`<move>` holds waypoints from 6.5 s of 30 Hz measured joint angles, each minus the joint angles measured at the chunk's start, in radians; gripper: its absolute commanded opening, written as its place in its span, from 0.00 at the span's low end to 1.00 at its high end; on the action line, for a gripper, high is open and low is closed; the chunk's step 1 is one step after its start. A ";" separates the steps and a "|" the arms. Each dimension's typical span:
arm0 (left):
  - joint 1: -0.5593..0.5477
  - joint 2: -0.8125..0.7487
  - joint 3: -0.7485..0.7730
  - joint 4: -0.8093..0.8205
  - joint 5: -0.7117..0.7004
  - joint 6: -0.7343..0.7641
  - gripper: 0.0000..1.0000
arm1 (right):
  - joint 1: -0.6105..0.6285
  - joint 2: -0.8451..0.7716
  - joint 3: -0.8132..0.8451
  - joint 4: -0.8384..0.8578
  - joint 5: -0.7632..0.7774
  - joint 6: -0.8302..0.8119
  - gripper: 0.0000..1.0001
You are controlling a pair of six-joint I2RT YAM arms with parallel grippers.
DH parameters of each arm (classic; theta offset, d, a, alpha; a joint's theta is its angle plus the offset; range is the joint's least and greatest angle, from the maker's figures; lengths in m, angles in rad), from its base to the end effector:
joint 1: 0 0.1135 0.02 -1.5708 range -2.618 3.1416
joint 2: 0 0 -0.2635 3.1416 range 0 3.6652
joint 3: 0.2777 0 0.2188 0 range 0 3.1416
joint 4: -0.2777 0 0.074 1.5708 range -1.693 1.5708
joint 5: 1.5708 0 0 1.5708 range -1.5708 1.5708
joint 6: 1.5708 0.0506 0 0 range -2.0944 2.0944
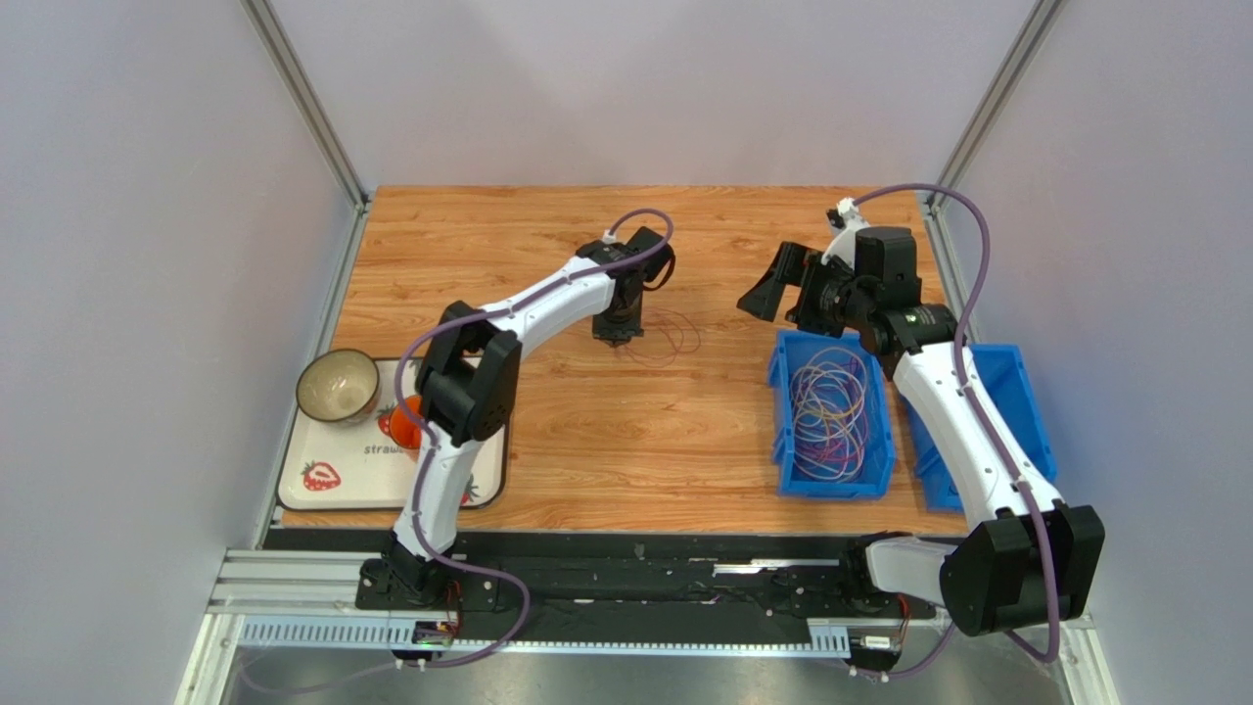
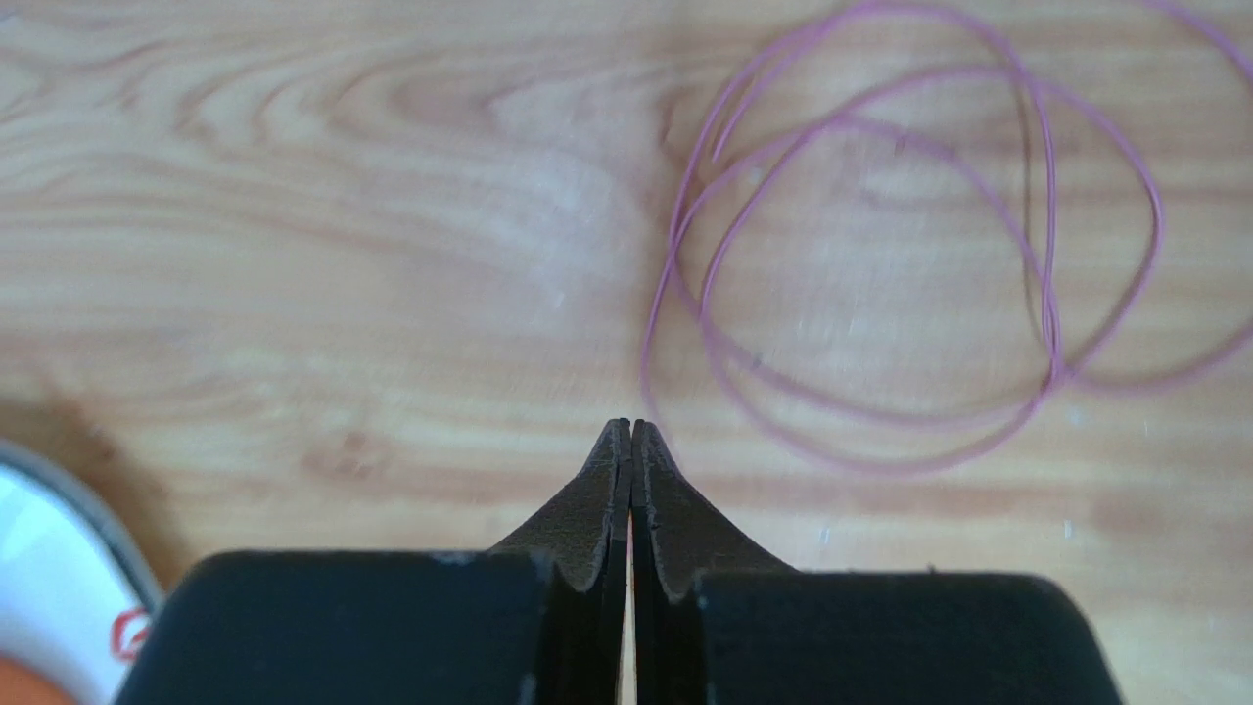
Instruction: Untangle the cables
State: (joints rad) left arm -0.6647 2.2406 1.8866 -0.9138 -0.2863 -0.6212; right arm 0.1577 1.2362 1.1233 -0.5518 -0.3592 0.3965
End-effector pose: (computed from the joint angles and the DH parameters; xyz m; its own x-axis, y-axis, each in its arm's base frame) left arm 0.3538 -0.2591 0.1864 -0.9167 0.0090 -0.3995 -0.0100 0.9989 0.0455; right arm 0.2390 0.0560 0.3234 -0.7242 0.2509 -0.6423 -0.1524 0.8502 0.5040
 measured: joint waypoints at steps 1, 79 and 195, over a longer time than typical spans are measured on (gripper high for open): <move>-0.001 -0.039 -0.032 0.003 0.000 0.003 0.00 | 0.003 0.000 -0.003 0.011 -0.021 0.002 0.99; -0.031 -0.393 -0.115 0.061 0.004 0.112 0.59 | 0.096 0.069 0.005 0.019 -0.028 0.074 1.00; -0.052 -1.492 -0.863 -0.092 -0.112 0.197 0.72 | 0.378 1.001 0.665 -0.190 0.446 -0.296 0.59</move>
State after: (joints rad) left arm -0.7166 0.7486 1.0237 -1.0054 -0.3985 -0.4244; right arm 0.5354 2.2368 1.7882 -0.7418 0.0864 0.1005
